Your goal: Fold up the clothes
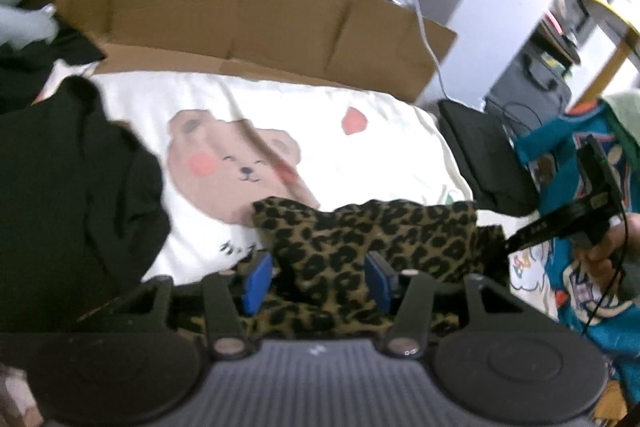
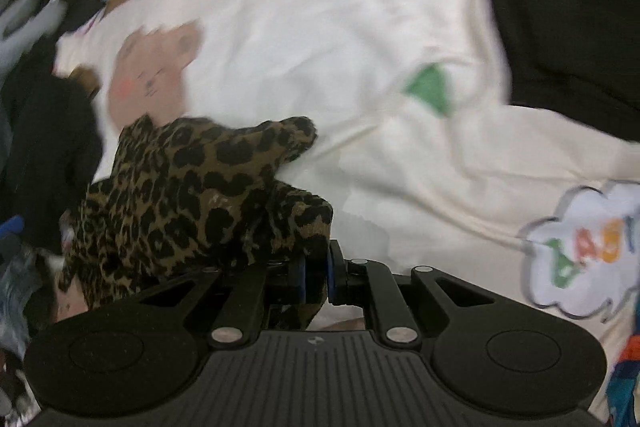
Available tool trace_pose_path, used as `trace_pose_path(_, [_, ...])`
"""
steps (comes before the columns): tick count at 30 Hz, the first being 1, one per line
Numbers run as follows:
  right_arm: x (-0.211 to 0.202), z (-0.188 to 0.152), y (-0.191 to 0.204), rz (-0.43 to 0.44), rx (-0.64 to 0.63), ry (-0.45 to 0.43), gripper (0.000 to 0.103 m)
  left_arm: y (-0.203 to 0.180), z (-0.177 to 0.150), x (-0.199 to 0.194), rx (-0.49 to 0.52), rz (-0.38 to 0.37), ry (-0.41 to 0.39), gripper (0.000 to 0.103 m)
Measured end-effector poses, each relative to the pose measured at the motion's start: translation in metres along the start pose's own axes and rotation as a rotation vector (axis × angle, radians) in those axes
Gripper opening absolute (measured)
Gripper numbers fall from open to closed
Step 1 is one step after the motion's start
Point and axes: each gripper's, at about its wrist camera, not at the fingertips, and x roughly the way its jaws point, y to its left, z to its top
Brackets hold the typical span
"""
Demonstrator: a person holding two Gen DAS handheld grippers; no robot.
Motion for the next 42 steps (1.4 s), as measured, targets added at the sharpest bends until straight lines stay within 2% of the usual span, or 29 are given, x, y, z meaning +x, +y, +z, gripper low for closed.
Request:
trace_pose_path(5, [-0.017, -0.009, -0.048, -0.003, 0.07, -0.134, 0.008, -0.036, 0.021, 0.025, 0.097, -0.03, 0.036, 0.056])
trace_pose_path(10, [-0.016, -0.024, -0.06, 0.081, 0.069, -0.275, 0.008, -0.074, 0.044, 0.051, 0.202, -0.061, 0.074, 0.057])
trace_pose_path(13, [-0.013, -0.037, -0.071, 0.135, 0.084, -0.327, 0.009, -0.097, 0.057, 0.067, 0.266, -0.079, 0.097, 0.061])
trace_pose_path(16, [-0.005, -0.043, -0.081, 0.159, 0.085, -0.335, 0.009, -0.12, 0.071, 0.082, 0.329, -0.098, 0.12, 0.062])
trace_pose_path(20, [0.0, -0.042, -0.091, 0.234, 0.202, -0.32, 0.009, -0.148, 0.077, 0.11, 0.381, -0.141, 0.181, 0.062])
trace_pose_path(23, [-0.001, -0.042, -0.089, 0.253, 0.201, -0.336, 0.009, -0.17, 0.08, 0.132, 0.404, -0.162, 0.227, 0.062])
trace_pose_path(27, [0.003, -0.043, -0.094, 0.279, 0.208, -0.347, 0.009, -0.198, 0.078, 0.155, 0.473, -0.191, 0.234, 0.062])
trace_pose_path(37, [0.0, -0.041, -0.095, 0.304, 0.171, -0.34, 0.009, -0.215, 0.052, 0.198, 0.514, -0.249, 0.288, 0.064])
trace_pose_path(38, [0.001, -0.042, -0.095, 0.302, 0.173, -0.341, 0.01, -0.213, 0.05, 0.2, 0.513, -0.246, 0.288, 0.063])
trace_pose_path(40, [0.005, -0.043, -0.095, 0.294, 0.177, -0.341, 0.013, -0.211, 0.046, 0.205, 0.521, -0.228, 0.295, 0.054])
trace_pose_path(41, [0.007, -0.043, -0.094, 0.29, 0.178, -0.338, 0.015, -0.211, 0.044, 0.206, 0.528, -0.218, 0.298, 0.043])
trace_pose_path(42, [0.009, -0.044, -0.094, 0.286, 0.178, -0.335, 0.017, -0.21, 0.042, 0.206, 0.528, -0.213, 0.298, 0.036])
